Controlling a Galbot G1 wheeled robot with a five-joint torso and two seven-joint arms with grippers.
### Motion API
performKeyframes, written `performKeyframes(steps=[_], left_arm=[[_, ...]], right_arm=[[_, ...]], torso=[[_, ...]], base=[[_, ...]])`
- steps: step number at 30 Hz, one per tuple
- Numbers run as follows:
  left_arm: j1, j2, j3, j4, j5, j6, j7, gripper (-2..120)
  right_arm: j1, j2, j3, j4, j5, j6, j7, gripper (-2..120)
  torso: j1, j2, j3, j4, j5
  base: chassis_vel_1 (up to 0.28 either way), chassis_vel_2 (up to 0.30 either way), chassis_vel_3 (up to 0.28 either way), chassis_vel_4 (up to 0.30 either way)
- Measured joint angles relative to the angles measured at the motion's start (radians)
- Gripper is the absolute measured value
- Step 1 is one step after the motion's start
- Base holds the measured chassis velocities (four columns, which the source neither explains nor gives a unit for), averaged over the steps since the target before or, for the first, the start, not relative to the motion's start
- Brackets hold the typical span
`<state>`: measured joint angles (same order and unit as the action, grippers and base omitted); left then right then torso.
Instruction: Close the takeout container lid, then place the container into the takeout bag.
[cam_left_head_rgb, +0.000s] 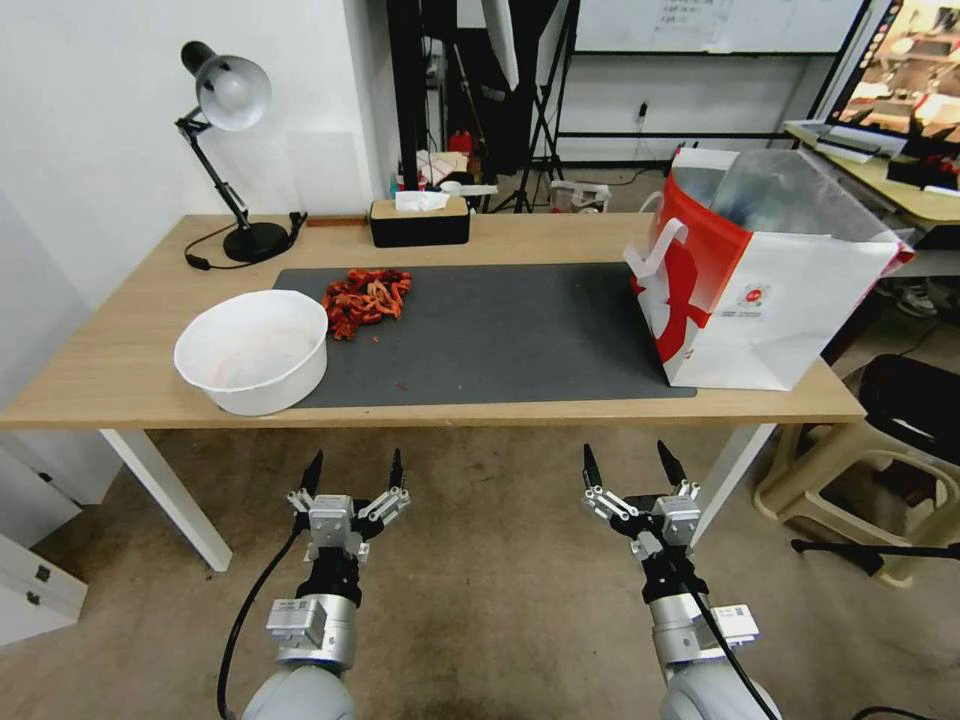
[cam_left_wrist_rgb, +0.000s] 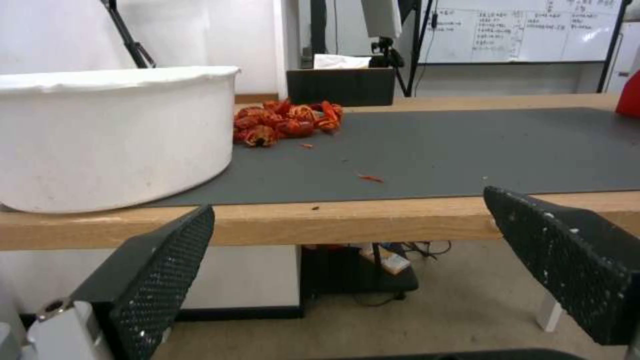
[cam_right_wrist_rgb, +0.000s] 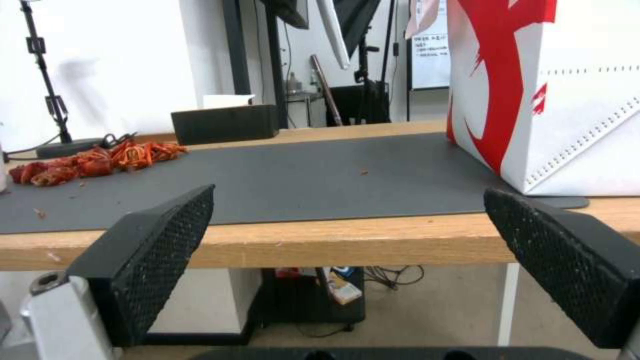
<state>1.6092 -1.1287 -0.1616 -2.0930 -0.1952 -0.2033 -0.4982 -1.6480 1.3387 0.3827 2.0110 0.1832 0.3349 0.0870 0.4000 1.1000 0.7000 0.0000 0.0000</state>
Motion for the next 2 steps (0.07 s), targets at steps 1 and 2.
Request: performKeyframes(steps=[1, 2], left_arm=[[0.000, 0.000, 0.000, 0.000, 0.000, 0.000, 0.000, 100], [0.000, 0.000, 0.000, 0.000, 0.000, 0.000, 0.000, 100]], right_arm=[[0.000, 0.000, 0.000, 0.000, 0.000, 0.000, 0.000, 100], [0.000, 0.000, 0.000, 0.000, 0.000, 0.000, 0.000, 100]], torso=[[0.000, 0.000, 0.000, 0.0000, 0.0000], [0.000, 0.000, 0.000, 0.0000, 0.0000]], base=[[0.000, 0.000, 0.000, 0.000], [0.000, 0.000, 0.000, 0.000]])
